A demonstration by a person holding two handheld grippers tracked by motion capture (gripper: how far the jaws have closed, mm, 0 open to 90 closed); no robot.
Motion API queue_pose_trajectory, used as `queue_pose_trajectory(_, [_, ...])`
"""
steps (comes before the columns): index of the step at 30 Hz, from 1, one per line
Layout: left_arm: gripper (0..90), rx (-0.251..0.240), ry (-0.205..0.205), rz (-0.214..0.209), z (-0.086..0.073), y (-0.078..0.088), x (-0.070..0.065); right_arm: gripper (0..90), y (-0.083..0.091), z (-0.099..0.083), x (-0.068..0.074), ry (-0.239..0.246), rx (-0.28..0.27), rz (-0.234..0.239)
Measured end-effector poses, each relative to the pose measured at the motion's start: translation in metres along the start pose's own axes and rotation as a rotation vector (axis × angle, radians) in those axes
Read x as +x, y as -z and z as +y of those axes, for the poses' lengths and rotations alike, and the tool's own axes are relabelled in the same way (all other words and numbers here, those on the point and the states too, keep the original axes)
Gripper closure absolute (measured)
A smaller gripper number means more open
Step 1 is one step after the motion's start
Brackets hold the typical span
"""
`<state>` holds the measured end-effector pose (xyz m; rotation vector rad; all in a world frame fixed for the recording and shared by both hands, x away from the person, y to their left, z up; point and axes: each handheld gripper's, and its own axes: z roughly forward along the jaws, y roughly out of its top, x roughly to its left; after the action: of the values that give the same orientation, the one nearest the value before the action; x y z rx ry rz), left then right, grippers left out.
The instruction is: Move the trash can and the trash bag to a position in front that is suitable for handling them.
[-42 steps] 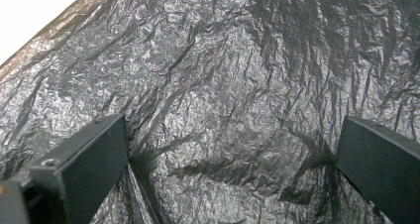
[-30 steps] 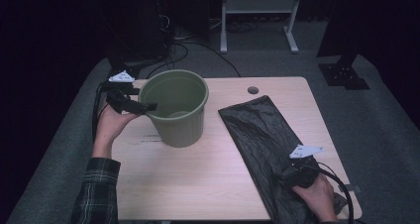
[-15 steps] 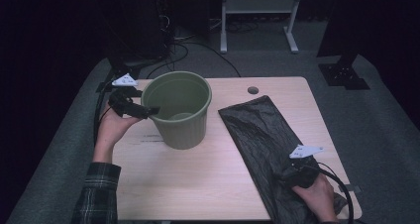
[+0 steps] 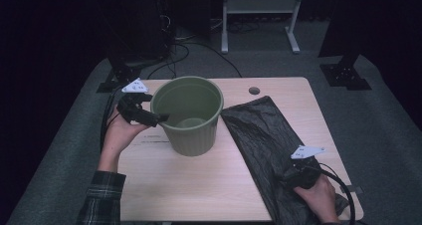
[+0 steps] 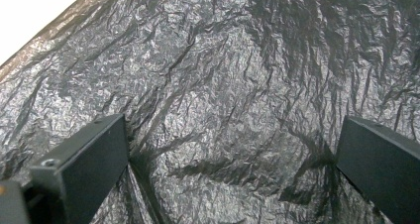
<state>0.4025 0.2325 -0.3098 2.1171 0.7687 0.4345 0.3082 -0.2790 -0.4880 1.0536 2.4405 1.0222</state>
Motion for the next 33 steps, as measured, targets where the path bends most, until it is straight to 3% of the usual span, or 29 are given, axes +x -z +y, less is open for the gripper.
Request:
queue_pose_trajectory(5, [0.0,-0.018,0.005,-0.020,-0.001,-0.001,-0.013,0.0,0.000,0.000,0.000,0.001,0.000,0.000])
queue_pose_trajectory(20, [0.0,-0.012,-0.062,-0.079,-0.001,0.002,-0.054,0.0,0.000,0.000,0.000,0.002,0.000,-0.001])
queue_pose_trajectory(33, [0.0,-0.043,-0.080,-0.108,-0.009,0.010,-0.083,0.0,0.000,0.000,0.000,0.002,0.001,0.000])
